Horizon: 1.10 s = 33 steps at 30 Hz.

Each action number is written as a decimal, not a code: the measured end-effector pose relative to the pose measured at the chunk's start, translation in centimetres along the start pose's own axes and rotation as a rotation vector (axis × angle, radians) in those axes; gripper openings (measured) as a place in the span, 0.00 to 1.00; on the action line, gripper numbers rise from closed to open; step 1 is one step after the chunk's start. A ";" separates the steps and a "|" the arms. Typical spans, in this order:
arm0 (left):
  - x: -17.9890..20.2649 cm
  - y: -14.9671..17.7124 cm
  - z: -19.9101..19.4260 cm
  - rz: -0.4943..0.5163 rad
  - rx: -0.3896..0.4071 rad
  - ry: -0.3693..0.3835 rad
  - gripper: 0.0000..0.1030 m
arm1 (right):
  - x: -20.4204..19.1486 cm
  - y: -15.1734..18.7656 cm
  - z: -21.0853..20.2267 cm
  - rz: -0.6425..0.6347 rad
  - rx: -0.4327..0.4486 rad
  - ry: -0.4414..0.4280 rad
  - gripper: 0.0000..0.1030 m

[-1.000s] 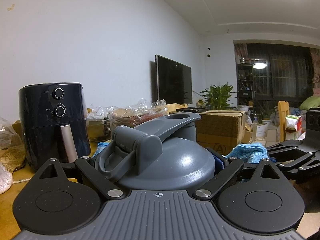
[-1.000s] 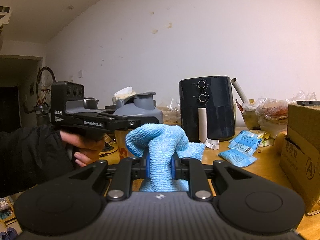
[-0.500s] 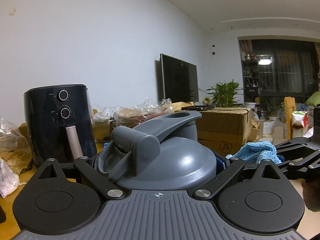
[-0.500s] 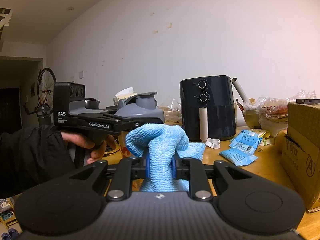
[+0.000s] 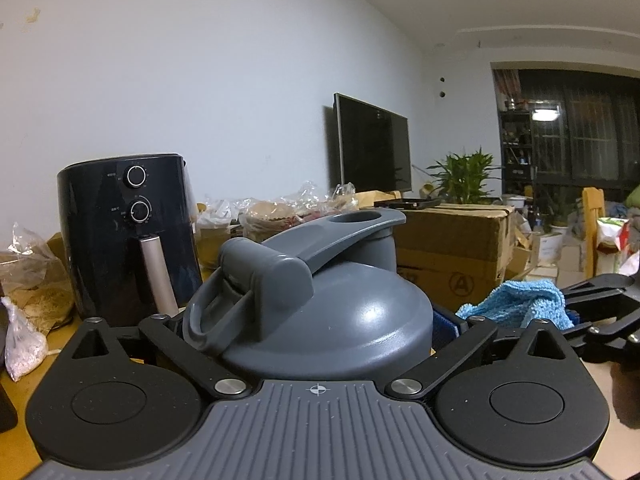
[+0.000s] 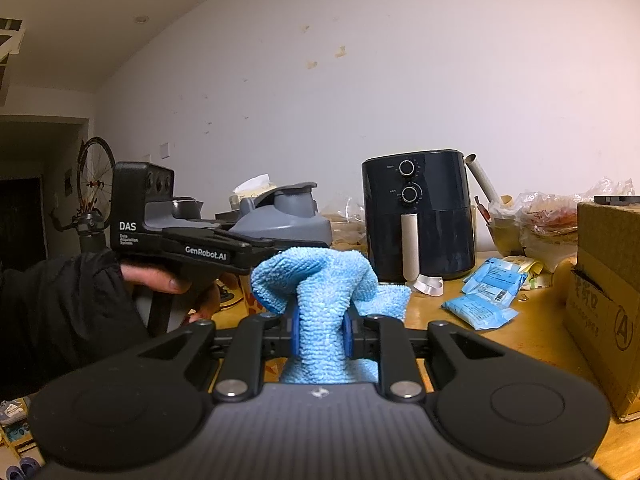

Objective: Clean container

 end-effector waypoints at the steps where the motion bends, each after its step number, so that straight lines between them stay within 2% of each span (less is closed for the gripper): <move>1: 0.1 -0.1 -0.1 -0.002 0.004 -0.007 1.00 | 0.0 0.0 0.0 0.000 0.000 -0.001 0.18; 5: 0.4 -0.3 -0.6 -0.013 0.038 -0.038 1.00 | 0.1 0.1 0.0 0.001 -0.003 0.000 0.18; 18: 2.7 -1.1 -1.0 -0.025 0.060 -0.261 1.00 | 0.1 0.2 0.1 0.001 -0.006 -0.009 0.18; 23: 3.6 -1.2 -1.1 -0.030 0.081 -0.369 1.00 | 0.1 0.2 0.0 0.001 -0.005 -0.007 0.18; 33: 4.7 -1.7 0.4 -0.043 0.027 -0.547 1.00 | 0.0 0.1 0.0 0.000 -0.002 -0.002 0.18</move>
Point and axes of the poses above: each gripper's, at about its wrist camera, not at the fingertips, and z roughly the way its jaws point, x to its right, y to its underside, the point moved 1 cm from there along z, roughly the way its jaws point, and after that the axes turned 12 degrees about x, right-handed, at the moved point
